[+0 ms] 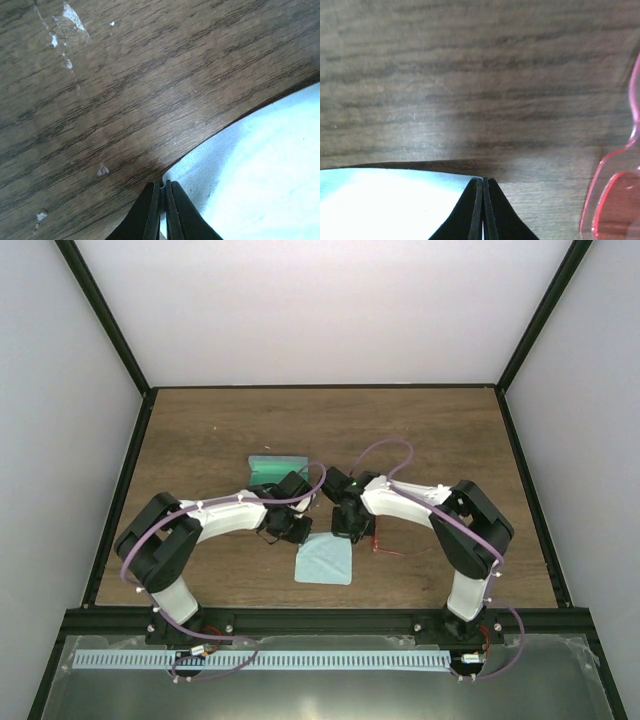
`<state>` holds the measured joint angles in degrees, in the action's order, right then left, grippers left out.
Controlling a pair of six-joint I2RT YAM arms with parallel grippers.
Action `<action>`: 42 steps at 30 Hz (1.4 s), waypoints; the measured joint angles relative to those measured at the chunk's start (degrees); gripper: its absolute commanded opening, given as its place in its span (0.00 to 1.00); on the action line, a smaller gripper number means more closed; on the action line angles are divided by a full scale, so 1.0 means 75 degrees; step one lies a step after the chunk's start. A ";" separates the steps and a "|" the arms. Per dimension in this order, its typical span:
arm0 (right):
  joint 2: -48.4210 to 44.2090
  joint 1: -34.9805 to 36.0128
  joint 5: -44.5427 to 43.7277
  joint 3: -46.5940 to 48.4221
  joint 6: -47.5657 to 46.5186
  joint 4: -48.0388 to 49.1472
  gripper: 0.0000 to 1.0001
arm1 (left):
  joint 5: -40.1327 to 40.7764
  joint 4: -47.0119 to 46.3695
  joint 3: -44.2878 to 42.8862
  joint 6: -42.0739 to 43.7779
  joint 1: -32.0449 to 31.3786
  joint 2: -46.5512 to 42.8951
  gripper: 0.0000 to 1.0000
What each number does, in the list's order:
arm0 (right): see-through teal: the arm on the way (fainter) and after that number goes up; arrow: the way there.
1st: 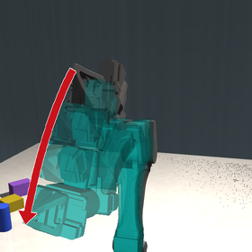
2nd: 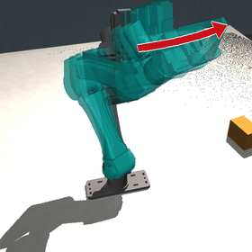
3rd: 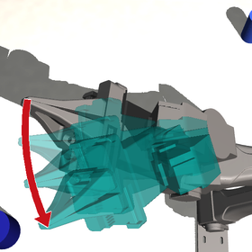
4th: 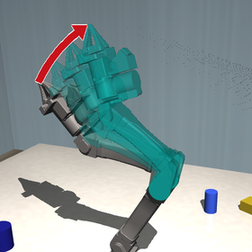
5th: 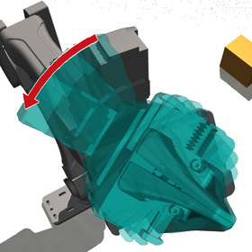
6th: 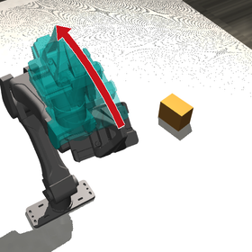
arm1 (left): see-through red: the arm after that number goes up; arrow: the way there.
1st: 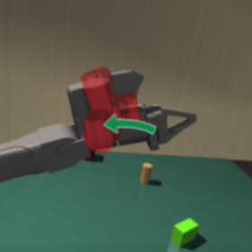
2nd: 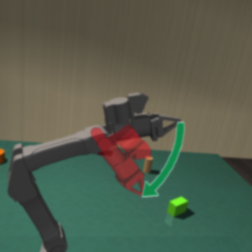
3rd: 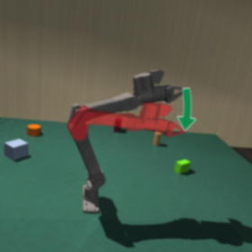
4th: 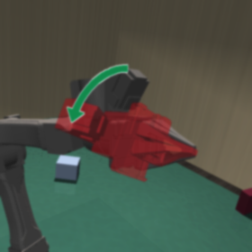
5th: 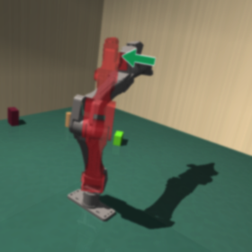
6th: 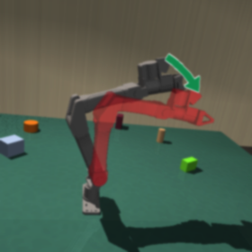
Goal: Organize the sunglasses
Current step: Fold the glasses cleaning cloth at the center of the board.
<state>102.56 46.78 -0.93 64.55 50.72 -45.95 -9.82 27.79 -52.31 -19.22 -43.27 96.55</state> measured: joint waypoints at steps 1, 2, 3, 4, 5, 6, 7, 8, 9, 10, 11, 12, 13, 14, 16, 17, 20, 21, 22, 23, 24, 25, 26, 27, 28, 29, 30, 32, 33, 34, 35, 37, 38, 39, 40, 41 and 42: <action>0.0000 -0.0052 -0.0015 0.0038 -0.0032 -0.0017 0.01 | 0.0012 0.0035 -0.0023 0.0003 0.0000 0.0009 0.04; 0.0000 -0.0093 -0.0029 0.0073 -0.0076 -0.0023 0.01 | 0.0020 0.0067 -0.0050 0.0006 0.0003 0.0020 0.04; 0.0000 -0.0119 -0.0035 0.0099 -0.0093 -0.0026 0.01 | 0.0023 0.0090 -0.0067 0.0012 0.0015 0.0023 0.04; 0.0000 -0.0128 -0.0035 0.0131 -0.0108 -0.0038 0.01 | 0.0038 0.0105 -0.0085 0.0020 0.0020 0.0023 0.04; 0.0000 -0.0131 -0.0035 0.0146 -0.0117 -0.0038 0.01 | 0.0044 0.0122 -0.0102 0.0026 0.0026 0.0023 0.04; 0.0000 -0.0131 -0.0035 0.0157 -0.0128 -0.0038 0.01 | 0.0050 0.0143 -0.0131 0.0029 0.0035 0.0026 0.04; 0.0000 -0.0128 -0.0029 0.0157 -0.0131 -0.0038 0.01 | 0.0055 0.0146 -0.0149 0.0032 0.0038 0.0026 0.04; 0.0003 -0.0128 -0.0029 0.0157 -0.0134 -0.0038 0.01 | 0.0064 0.0157 -0.0172 0.0032 0.0044 0.0026 0.04; 0.0000 -0.0128 -0.0020 0.0157 -0.0134 -0.0038 0.01 | 0.0073 0.0184 -0.0216 0.0032 0.0052 0.0026 0.04; 0.0000 -0.0125 -0.0015 0.0157 -0.0137 -0.0038 0.01 | 0.0073 0.0192 -0.0251 0.0035 0.0052 0.0026 0.04; 0.0000 -0.0128 -0.0003 0.0157 -0.0134 -0.0038 0.01 | 0.0073 0.0195 -0.0283 0.0035 0.0058 0.0026 0.04; 0.0000 -0.0128 0.0003 0.0157 -0.0137 -0.0038 0.01 | 0.0073 0.0201 -0.0312 0.0035 0.0067 0.0026 0.04; 0.0000 -0.0128 0.0009 0.0157 -0.0134 -0.0038 0.01 | 0.0076 0.0207 -0.0347 0.0035 0.0073 0.0026 0.04; 0.0000 -0.0128 0.0020 0.0154 -0.0134 -0.0038 0.01 | 0.0076 0.0213 -0.0370 0.0035 0.0073 0.0026 0.04; -0.0009 -0.0128 0.0064 0.0154 -0.0134 -0.0029 0.01 | 0.0076 0.0227 -0.0414 0.0035 0.0085 0.0020 0.04; -0.0026 -0.0128 0.0096 0.0152 -0.0134 -0.0023 0.01 | 0.0070 0.0256 -0.0449 0.0035 0.0087 0.0020 0.04; -0.0146 -0.0128 0.0169 0.0122 -0.0128 0.0017 0.01 | 0.0058 0.0300 -0.0498 0.0035 0.0085 0.0006 0.04; -0.0181 -0.0125 0.0181 0.0122 -0.0128 0.0023 0.01 | 0.0052 0.0315 -0.0498 0.0035 0.0087 -0.0006 0.04; -0.0224 -0.0111 0.0187 0.0122 -0.0128 0.0023 0.01 | 0.0047 0.0341 -0.0498 0.0035 0.0085 -0.0026 0.04; -0.0259 -0.0102 0.0189 0.0122 -0.0128 0.0023 0.01 | 0.0041 0.0358 -0.0498 0.0035 0.0087 -0.0041 0.04; -0.0303 -0.0070 0.0192 0.0122 -0.0128 0.0023 0.01 | 0.0044 0.0382 -0.0498 0.0035 0.0085 -0.0067 0.04; -0.0329 -0.0058 0.0201 0.0122 -0.0128 0.0023 0.01 | 0.0044 0.0405 -0.0498 0.0035 0.0087 -0.0096 0.04; -0.0356 -0.0044 0.0204 0.0122 -0.0128 0.0023 0.01 | 0.0044 0.0423 -0.0498 0.0035 0.0085 -0.0125 0.04; -0.0373 -0.0026 0.0204 0.0122 -0.0125 0.0023 0.01 | 0.0041 0.0434 -0.0498 0.0038 0.0085 -0.0157 0.04; -0.0391 -0.0009 0.0207 0.0122 -0.0125 0.0020 0.01 | 0.0035 0.0440 -0.0498 0.0038 0.0085 -0.0187 0.04; -0.0399 0.0015 0.0207 0.0122 -0.0125 0.0020 0.01 | 0.0020 0.0455 -0.0495 0.0041 0.0087 -0.0210 0.04; -0.0408 0.0041 0.0207 0.0119 -0.0119 0.0020 0.01 | 0.0006 0.0469 -0.0495 0.0047 0.0087 -0.0227 0.04; -0.0420 0.0099 0.0210 0.0119 -0.0096 0.0017 0.01 | -0.0035 0.0490 -0.0495 0.0058 0.0087 -0.0280 0.04; -0.0428 0.0143 0.0207 0.0114 -0.0093 0.0017 0.01 | -0.0064 0.0495 -0.0493 0.0064 0.0087 -0.0312 0.04; -0.0437 0.0178 0.0207 0.0111 -0.0079 0.0012 0.01 | -0.0082 0.0507 -0.0493 0.0076 0.0087 -0.0344 0.04; -0.0455 0.0221 0.0207 0.0108 -0.0070 0.0012 0.01 | -0.0114 0.0525 -0.0487 0.0090 0.0087 -0.0399 0.04; -0.0525 0.0318 0.0207 0.0044 -0.0044 0.0017 0.01 | -0.0154 0.0542 -0.0472 0.0128 0.0087 -0.0469 0.04; -0.0568 0.0356 0.0207 0.0000 -0.0035 0.0009 0.01 | -0.0178 0.0548 -0.0460 0.0143 0.0087 -0.0498 0.04; -0.0624 0.0399 0.0207 -0.0067 -0.0015 0.0006 0.01 | -0.0201 0.0551 -0.0452 0.0152 0.0087 -0.0513 0.04; -0.0667 0.0434 0.0207 -0.0119 0.0000 0.0003 0.01 | -0.0227 0.0551 -0.0443 0.0166 0.0085 -0.0522 0.04; -0.0705 0.0449 0.0207 -0.0163 0.0020 -0.0012 0.01 | -0.0254 0.0551 -0.0425 0.0172 0.0087 -0.0525 0.04; -0.0743 0.0475 0.0210 -0.0213 0.0047 -0.0009 0.01 | -0.0274 0.0551 -0.0393 0.0178 0.0087 -0.0533 0.04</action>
<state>96.99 50.35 0.64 62.96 51.07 -46.02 -11.88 31.92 -55.27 -17.89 -42.61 92.55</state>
